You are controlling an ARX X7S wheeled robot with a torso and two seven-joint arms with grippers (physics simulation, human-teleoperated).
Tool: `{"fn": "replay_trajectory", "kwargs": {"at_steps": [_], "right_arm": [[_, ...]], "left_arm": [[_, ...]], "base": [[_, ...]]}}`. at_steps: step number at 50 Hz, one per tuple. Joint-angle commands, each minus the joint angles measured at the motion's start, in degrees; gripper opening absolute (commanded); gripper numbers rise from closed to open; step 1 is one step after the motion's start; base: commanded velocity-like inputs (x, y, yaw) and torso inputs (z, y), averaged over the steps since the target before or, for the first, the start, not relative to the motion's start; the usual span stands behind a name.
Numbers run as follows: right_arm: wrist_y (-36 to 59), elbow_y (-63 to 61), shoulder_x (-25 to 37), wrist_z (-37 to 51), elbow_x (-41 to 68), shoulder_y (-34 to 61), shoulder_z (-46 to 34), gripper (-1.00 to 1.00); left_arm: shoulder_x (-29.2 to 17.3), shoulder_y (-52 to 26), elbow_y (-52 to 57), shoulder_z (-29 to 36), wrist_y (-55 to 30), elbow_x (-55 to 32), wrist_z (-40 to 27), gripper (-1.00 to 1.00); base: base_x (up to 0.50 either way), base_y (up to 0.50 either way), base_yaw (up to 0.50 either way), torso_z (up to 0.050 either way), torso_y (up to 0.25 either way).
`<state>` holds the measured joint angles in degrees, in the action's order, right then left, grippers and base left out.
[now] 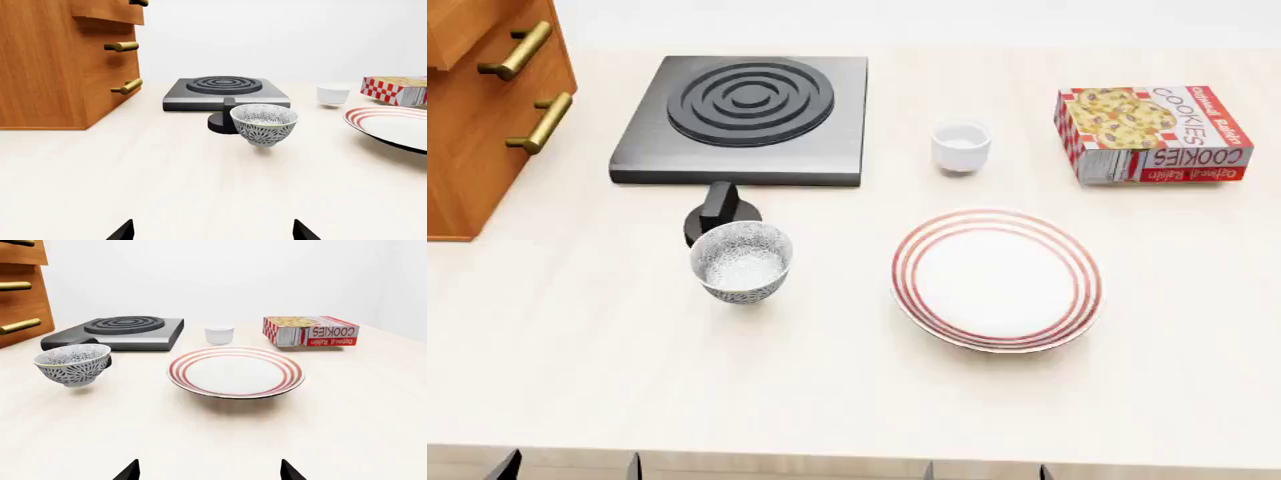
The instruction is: Pick the akita bowl on the wooden cabinet and place it on the plate.
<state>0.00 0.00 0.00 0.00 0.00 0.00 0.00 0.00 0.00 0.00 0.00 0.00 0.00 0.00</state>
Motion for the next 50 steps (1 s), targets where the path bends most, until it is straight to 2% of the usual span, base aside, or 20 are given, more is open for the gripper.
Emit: {"fn": "replay_trajectory", "kwargs": {"at_steps": [1,20,21,22,43,47,50], "right_arm": [[0.0,0.2,0.9,1.5,0.6,0.1,-1.1,1.00],[-0.2,0.5,3.5,4.8,2.7,0.3,-4.3,1.00],[0.2,-0.3,2.8,3.5,4.0,0.1,-3.1,1.00],[0.6,-0.1,0.5,0.8,0.9,0.3,-0.5,1.00],[0.4,0.1,3.5,4.5,3.8,0.5,-4.2,1.00],[0.5,0.1,3.9,4.9,4.0,0.5,-4.6,1.00],[0.4,0.1,4.1,5.1,4.2,0.5,-4.9,1.00]], "left_arm": [[-0.9,0.1,0.1,1.0,0.0,-0.8,-1.1,1.00],[-3.5,-0.6,-1.2,4.5,0.2,-1.5,-4.8,1.00],[-3.1,-0.9,-0.6,3.9,-1.7,-0.3,-4.8,1.00],[-0.6,-0.4,-0.4,0.9,-0.7,0.9,-1.3,1.00],[-3.7,-0.8,0.4,4.8,-3.6,-1.5,-4.8,1.00],[-3.9,-0.5,0.8,4.2,-2.6,-4.2,-4.1,1.00],[-4.0,-0.6,0.9,4.0,-2.8,-4.9,-4.5,1.00]], "base": [[0.00,0.00,0.00,0.000,0.000],[0.00,0.00,0.00,0.000,0.000],[0.00,0.00,0.00,0.000,0.000],[0.00,0.00,0.00,0.000,0.000],[0.00,0.00,0.00,0.000,0.000],[0.00,0.00,0.00,0.000,0.000],[0.00,0.00,0.00,0.049,0.000]]}}
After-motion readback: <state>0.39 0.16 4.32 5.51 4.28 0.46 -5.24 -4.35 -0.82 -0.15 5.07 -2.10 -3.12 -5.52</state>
